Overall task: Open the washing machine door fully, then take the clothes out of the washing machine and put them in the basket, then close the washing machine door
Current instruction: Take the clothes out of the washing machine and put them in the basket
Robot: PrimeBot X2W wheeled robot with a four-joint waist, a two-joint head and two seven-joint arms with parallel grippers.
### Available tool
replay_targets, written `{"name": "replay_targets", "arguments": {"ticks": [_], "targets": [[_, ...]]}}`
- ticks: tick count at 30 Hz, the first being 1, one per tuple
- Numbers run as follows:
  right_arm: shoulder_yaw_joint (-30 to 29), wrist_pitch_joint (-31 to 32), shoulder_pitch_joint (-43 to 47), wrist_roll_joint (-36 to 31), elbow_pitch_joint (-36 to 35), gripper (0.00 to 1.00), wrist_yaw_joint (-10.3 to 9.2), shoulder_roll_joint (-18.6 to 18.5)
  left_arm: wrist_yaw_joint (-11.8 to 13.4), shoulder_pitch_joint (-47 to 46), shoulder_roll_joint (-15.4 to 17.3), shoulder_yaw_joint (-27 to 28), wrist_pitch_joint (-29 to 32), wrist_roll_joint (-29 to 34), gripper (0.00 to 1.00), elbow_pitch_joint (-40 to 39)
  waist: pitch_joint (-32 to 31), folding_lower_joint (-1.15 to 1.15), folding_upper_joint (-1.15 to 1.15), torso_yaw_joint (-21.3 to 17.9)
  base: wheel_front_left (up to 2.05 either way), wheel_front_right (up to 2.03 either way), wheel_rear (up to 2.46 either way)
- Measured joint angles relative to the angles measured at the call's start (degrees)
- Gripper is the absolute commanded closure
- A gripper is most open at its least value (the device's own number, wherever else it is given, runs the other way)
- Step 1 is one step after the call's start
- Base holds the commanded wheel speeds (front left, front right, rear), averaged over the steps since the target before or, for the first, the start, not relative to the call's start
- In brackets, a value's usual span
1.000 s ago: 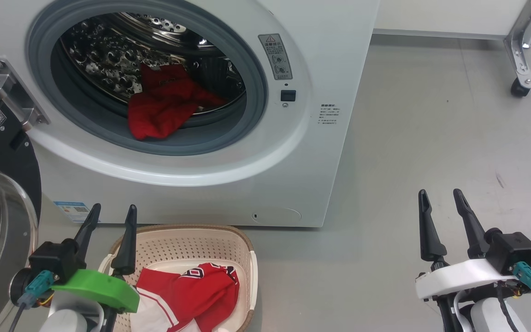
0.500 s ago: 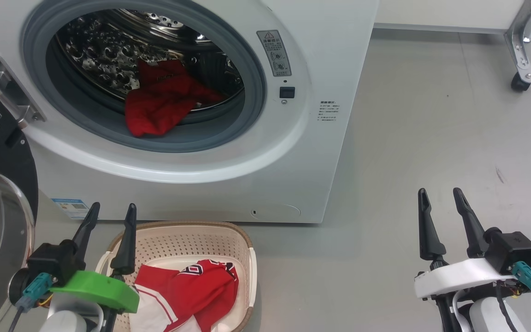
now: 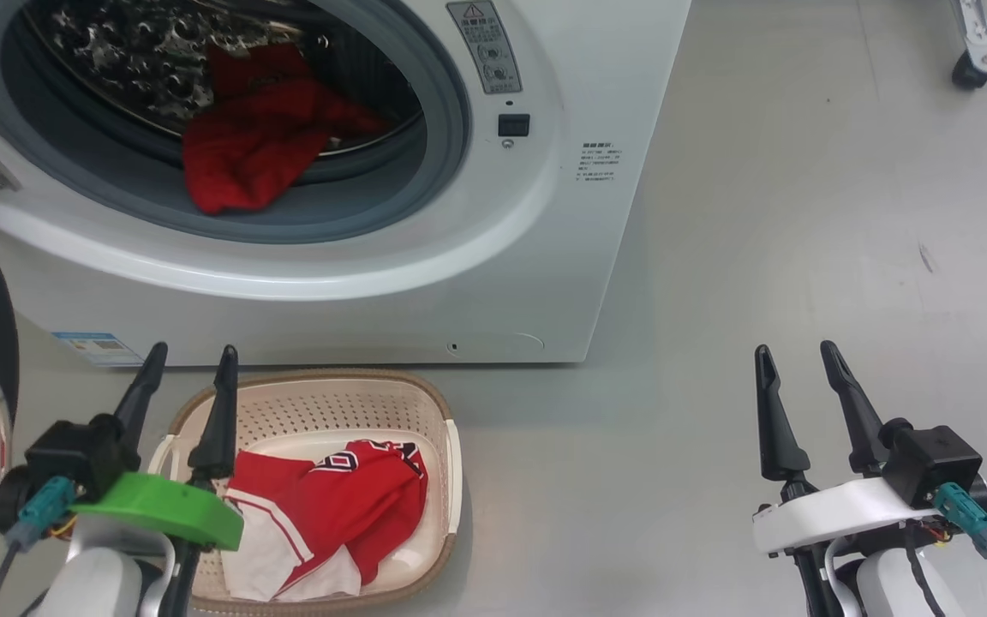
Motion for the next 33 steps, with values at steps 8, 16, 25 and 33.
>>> {"name": "replay_targets", "arguments": {"ticks": [8, 16, 25, 33], "targets": [[1.8, 0.0, -2.4, -0.5, -0.7, 0.00, 0.01, 0.1, 0.0, -8.1, 2.4, 1.3, 3.5, 0.4, 0.00, 0.1, 5.4, 0.00, 0.00, -2.4, 0.00, 0.00, 0.00], [3.4, 0.0, -4.4, -0.5, -0.7, 0.00, 0.26, 0.3, 1.1, -16.5, 6.5, 3.3, 9.9, 0.5, 0.00, 4.1, 9.5, 0.00, 0.00, -7.0, 0.00, 0.00, 0.00], [5.3, 0.0, -7.0, 0.1, 0.0, 0.00, 0.26, 0.5, 3.1, -25.7, 9.5, 3.7, 17.9, 1.5, 0.00, 10.2, 13.5, 0.00, 0.00, -12.1, 0.00, 0.00, 0.00], [7.0, 0.0, -8.9, 2.9, -0.5, 0.00, 0.19, 0.5, 5.1, -33.1, 13.4, 3.6, 23.9, 4.6, 0.00, 15.1, 16.7, 0.00, 0.00, -15.5, 0.00, 0.00, 0.00]]}}
